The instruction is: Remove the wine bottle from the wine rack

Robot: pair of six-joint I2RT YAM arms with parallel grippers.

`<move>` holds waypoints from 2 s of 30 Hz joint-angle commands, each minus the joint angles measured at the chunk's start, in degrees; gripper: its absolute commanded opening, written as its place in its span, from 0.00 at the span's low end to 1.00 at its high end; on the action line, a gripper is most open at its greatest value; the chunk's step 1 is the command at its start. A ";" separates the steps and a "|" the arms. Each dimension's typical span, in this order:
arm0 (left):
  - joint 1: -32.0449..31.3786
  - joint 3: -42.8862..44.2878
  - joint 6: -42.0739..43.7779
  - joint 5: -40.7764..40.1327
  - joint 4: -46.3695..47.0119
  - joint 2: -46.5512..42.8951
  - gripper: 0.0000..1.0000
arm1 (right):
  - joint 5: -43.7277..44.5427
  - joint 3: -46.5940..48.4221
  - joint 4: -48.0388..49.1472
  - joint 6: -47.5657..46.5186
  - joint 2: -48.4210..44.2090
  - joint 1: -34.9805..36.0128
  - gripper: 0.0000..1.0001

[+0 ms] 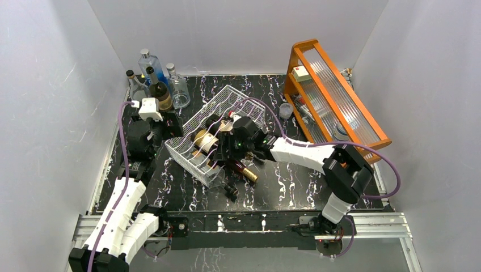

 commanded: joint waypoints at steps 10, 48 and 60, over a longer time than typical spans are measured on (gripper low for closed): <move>-0.52 1.36 0.71 1.55 0.40 0.08 0.98 | 1.52 -8.95 -5.20 -8.17 -16.72 -1.40 0.91; -1.42 1.26 1.49 1.59 0.16 0.65 0.98 | 13.50 -17.47 17.01 -8.40 -1.66 15.07 0.60; -1.78 1.32 1.53 1.61 0.10 0.95 0.98 | 15.77 -21.37 13.35 -7.72 -8.19 15.17 0.37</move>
